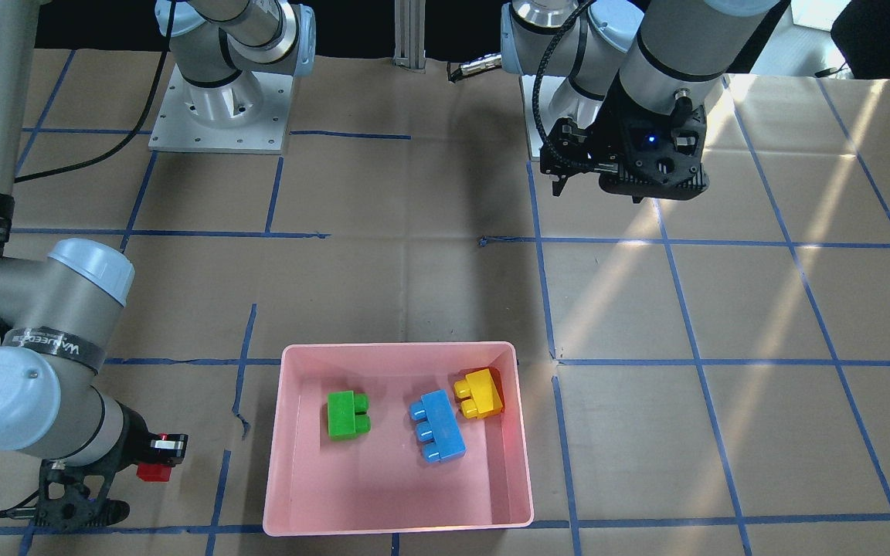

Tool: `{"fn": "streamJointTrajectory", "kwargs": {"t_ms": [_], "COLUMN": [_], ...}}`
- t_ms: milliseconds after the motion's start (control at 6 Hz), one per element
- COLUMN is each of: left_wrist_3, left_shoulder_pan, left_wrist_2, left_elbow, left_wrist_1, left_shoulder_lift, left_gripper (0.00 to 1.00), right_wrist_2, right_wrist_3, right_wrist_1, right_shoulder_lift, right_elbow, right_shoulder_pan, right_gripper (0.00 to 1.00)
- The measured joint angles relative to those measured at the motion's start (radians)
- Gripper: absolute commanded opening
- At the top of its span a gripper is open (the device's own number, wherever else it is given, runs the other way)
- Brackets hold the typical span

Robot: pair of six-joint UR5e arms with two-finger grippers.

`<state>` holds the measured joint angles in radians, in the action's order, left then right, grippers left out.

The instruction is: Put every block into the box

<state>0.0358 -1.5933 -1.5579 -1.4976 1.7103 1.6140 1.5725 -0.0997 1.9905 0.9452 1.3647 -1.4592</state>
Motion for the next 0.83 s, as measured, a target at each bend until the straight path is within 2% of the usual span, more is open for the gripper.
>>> {"fn": "streamJointTrajectory", "kwargs": {"t_ms": [333, 833], "left_wrist_3": [0.001, 0.001], "left_shoulder_pan": [0.029, 0.036], "left_wrist_2": [-0.004, -0.005], "left_elbow": [-0.001, -0.001], "left_wrist_1": [-0.001, -0.001], "left_shoulder_lift": [-0.016, -0.020], "left_gripper": [1.00, 1.00], "right_wrist_2": [-0.008, -0.015], "right_wrist_3": [0.043, 0.313], "right_wrist_1": [-0.040, -0.030], "right_shoulder_lift": [0.101, 0.107], "right_elbow": [-0.023, -0.027], "right_shoulder_pan": [-0.037, -0.242], "right_gripper": [0.15, 0.17]}}
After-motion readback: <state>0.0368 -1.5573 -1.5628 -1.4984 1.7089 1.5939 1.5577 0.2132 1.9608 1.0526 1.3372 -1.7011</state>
